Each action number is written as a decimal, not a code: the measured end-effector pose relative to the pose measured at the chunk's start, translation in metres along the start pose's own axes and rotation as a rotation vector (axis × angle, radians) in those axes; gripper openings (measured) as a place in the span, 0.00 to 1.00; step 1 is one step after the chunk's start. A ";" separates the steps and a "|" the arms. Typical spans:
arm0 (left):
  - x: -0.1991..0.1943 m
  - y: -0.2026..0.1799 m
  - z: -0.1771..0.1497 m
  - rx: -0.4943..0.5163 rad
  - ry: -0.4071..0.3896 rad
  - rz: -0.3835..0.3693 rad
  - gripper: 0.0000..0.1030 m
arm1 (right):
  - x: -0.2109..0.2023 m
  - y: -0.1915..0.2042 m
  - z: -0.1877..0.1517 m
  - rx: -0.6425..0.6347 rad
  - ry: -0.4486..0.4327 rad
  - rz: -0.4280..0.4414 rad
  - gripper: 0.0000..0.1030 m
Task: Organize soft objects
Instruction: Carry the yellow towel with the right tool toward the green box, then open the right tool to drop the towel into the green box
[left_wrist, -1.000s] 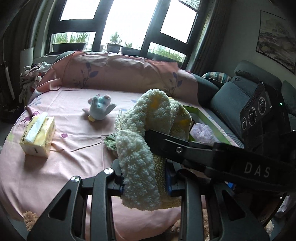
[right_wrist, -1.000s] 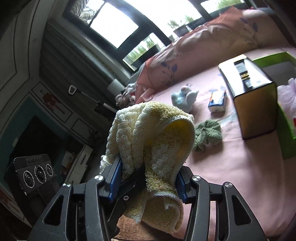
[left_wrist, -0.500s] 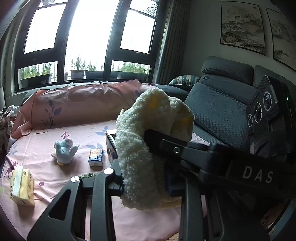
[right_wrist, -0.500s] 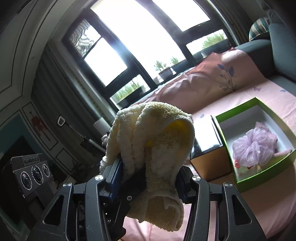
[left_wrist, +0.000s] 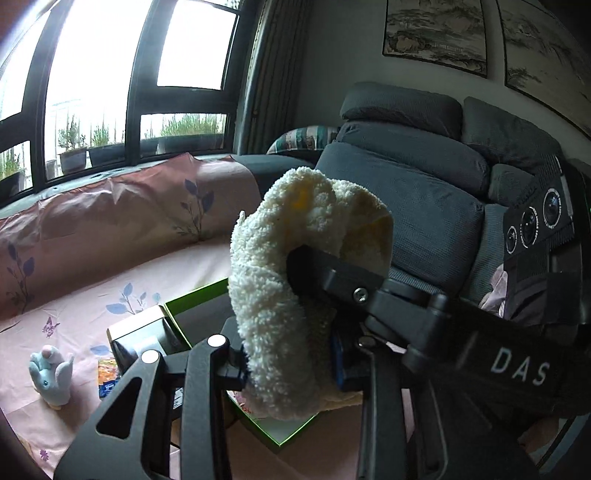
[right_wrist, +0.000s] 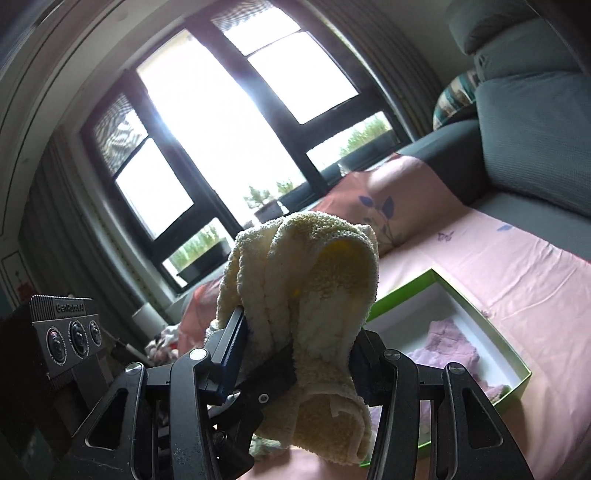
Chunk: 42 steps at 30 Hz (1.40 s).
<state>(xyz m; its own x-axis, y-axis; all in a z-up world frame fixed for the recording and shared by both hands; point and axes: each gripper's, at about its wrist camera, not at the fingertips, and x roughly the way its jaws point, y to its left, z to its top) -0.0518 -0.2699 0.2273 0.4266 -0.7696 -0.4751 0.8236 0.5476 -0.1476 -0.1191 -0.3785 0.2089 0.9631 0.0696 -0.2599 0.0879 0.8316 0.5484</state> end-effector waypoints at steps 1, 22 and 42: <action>0.012 0.000 0.002 -0.008 0.016 -0.002 0.28 | 0.004 -0.010 0.001 0.007 -0.030 -0.011 0.51; 0.136 0.005 -0.005 -0.045 0.250 0.033 0.42 | 0.047 -0.098 -0.007 0.264 0.000 -0.156 0.51; -0.021 0.048 -0.018 -0.160 0.041 0.138 0.82 | 0.012 -0.037 -0.012 0.102 -0.032 -0.165 0.85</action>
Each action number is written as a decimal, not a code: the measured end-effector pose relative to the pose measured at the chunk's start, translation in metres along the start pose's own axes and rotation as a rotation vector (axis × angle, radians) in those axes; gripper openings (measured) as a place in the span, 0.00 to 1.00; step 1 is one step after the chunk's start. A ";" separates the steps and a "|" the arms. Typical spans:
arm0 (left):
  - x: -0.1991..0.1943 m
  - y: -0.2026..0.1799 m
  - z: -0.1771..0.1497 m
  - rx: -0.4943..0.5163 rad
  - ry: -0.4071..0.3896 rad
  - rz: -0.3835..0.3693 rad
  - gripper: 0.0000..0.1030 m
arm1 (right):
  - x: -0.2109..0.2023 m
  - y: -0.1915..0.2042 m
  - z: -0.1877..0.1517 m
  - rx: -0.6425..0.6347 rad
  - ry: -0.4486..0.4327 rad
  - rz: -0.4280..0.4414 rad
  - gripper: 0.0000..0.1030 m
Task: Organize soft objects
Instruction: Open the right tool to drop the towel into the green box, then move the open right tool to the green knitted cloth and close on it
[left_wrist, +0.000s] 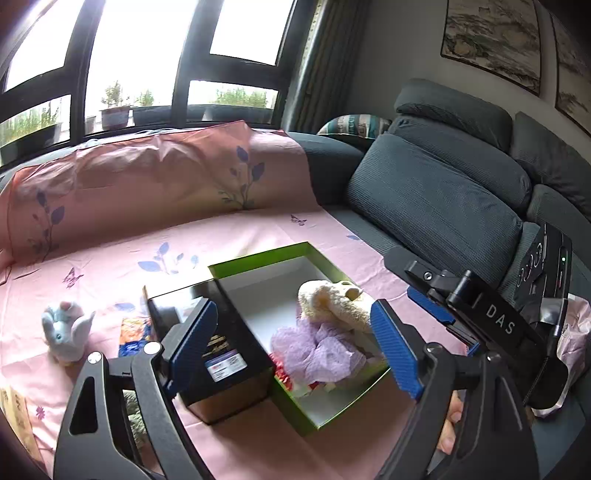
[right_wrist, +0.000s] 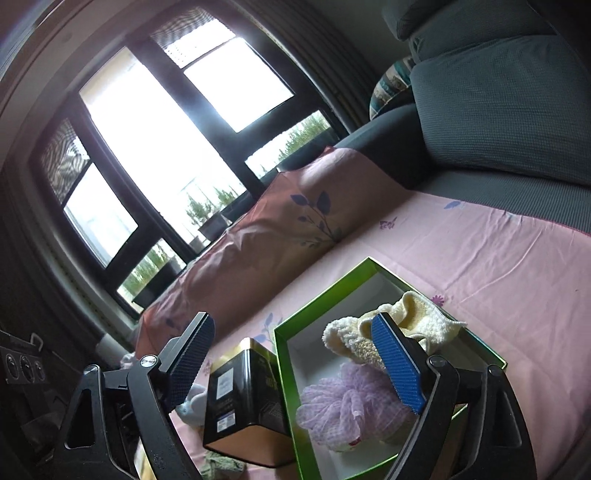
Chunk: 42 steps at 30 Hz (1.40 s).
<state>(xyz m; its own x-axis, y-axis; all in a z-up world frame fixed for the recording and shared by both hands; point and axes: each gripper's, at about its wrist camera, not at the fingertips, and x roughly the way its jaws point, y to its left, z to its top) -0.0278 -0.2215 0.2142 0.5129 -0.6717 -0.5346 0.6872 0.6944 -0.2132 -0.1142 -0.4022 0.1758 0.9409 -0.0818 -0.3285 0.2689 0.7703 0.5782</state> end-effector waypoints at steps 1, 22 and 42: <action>-0.010 0.007 -0.003 -0.013 -0.008 0.015 0.82 | -0.001 0.006 -0.003 -0.017 0.002 0.004 0.85; -0.095 0.186 -0.141 -0.478 0.060 0.304 0.90 | 0.049 0.141 -0.114 -0.295 0.427 0.084 0.94; -0.100 0.242 -0.192 -0.558 0.076 0.551 0.89 | 0.149 0.177 -0.238 -0.546 0.678 -0.168 0.88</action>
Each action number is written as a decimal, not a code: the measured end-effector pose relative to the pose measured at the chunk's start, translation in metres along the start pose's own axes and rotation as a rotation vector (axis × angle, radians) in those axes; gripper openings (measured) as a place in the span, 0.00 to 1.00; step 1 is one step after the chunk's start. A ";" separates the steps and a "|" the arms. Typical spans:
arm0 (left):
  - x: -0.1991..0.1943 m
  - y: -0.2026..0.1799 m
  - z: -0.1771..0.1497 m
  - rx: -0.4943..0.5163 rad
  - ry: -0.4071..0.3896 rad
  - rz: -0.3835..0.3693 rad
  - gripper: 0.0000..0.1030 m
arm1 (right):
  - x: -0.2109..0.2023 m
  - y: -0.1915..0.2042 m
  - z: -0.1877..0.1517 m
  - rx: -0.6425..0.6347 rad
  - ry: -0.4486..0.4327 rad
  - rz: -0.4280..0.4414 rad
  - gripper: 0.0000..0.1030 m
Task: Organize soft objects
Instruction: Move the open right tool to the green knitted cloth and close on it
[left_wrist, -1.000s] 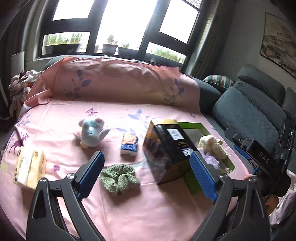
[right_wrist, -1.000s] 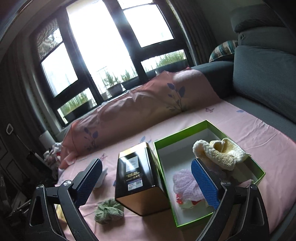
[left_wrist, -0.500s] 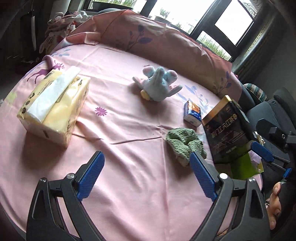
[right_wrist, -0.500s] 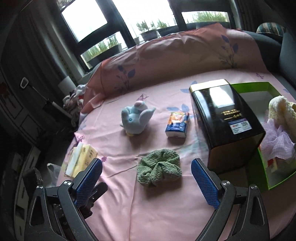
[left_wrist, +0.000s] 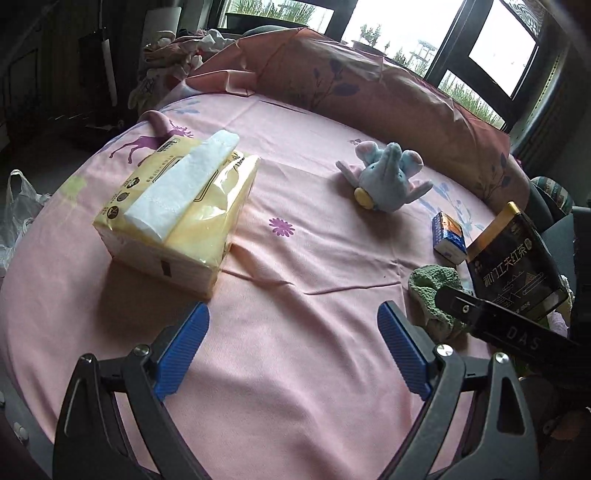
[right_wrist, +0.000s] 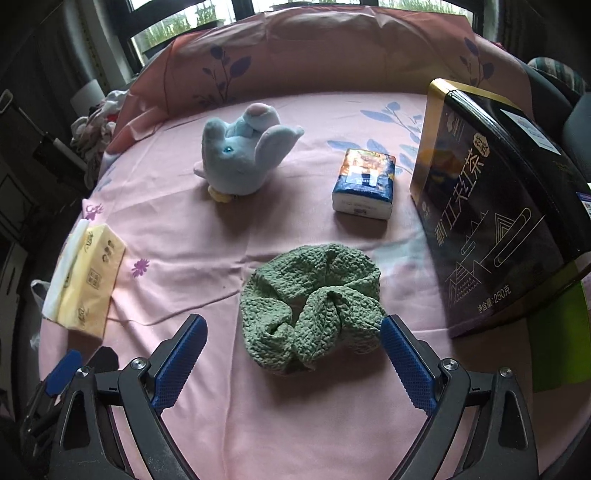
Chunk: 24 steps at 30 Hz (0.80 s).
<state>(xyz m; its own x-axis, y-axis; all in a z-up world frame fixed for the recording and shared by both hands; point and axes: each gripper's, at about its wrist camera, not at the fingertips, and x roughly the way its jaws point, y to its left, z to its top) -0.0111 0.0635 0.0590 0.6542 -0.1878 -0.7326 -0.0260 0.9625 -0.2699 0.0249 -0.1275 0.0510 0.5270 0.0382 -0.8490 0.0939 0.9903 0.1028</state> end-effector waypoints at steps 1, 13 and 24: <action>-0.001 -0.001 0.001 0.007 -0.008 0.008 0.89 | 0.005 0.001 0.000 -0.005 0.008 -0.012 0.82; -0.012 0.024 0.008 -0.088 -0.054 0.015 0.89 | 0.010 0.016 -0.011 -0.008 0.144 0.282 0.36; -0.011 0.036 0.008 -0.179 -0.031 -0.014 0.83 | -0.036 0.023 -0.011 -0.047 0.080 0.399 0.76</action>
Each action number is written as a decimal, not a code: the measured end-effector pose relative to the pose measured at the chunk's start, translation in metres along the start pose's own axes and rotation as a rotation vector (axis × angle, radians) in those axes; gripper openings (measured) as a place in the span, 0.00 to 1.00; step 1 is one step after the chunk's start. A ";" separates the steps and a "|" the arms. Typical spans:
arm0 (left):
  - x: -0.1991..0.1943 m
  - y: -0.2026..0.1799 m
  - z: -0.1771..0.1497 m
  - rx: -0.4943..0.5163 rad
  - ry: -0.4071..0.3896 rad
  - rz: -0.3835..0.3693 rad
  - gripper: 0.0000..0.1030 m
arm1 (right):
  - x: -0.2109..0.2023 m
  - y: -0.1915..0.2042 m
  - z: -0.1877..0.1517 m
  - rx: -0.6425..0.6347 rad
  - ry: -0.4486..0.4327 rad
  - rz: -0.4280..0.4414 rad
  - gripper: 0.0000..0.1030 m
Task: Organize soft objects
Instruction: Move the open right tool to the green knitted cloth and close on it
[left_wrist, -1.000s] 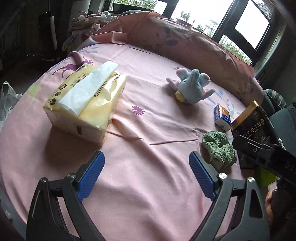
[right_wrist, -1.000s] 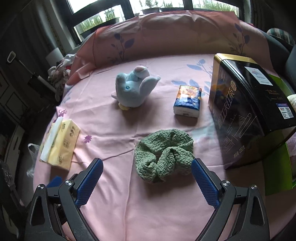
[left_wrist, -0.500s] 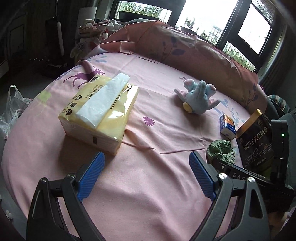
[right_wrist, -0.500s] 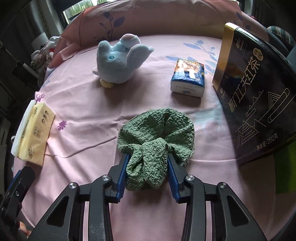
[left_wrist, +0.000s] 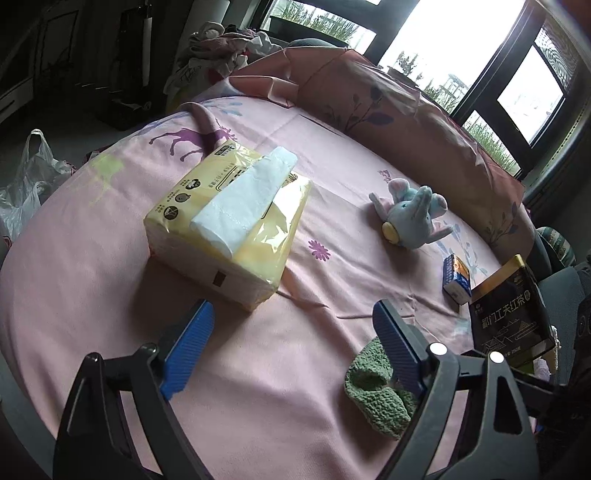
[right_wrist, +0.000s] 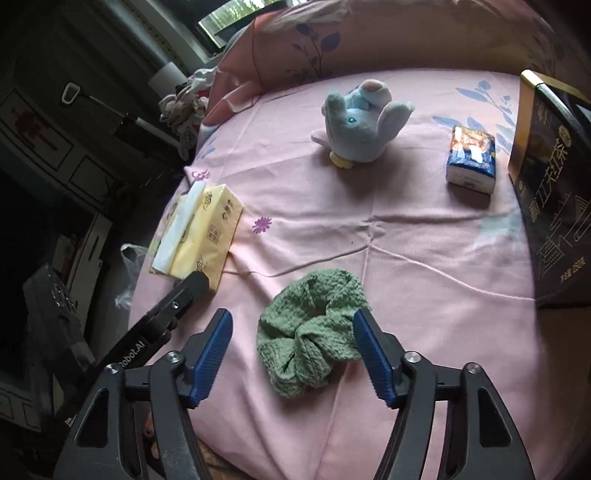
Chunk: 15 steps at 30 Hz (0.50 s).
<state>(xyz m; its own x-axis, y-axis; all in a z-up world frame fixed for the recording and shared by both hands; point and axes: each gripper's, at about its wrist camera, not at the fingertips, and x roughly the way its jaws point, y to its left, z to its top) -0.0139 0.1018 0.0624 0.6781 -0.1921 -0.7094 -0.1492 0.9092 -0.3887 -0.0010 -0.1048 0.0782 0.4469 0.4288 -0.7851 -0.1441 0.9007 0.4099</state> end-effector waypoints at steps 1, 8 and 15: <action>0.001 -0.001 0.000 -0.002 0.006 -0.007 0.83 | -0.006 -0.003 0.002 0.004 -0.035 -0.004 0.80; 0.017 -0.014 -0.010 0.039 0.169 -0.153 0.67 | 0.005 -0.030 0.011 0.134 -0.012 0.017 0.81; 0.024 -0.040 -0.031 0.096 0.327 -0.307 0.52 | 0.012 -0.034 0.009 0.171 0.015 0.014 0.81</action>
<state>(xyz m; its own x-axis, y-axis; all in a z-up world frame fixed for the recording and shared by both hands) -0.0139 0.0491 0.0424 0.4154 -0.5501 -0.7245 0.1009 0.8194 -0.5643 0.0172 -0.1310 0.0590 0.4328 0.4434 -0.7849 0.0030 0.8700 0.4931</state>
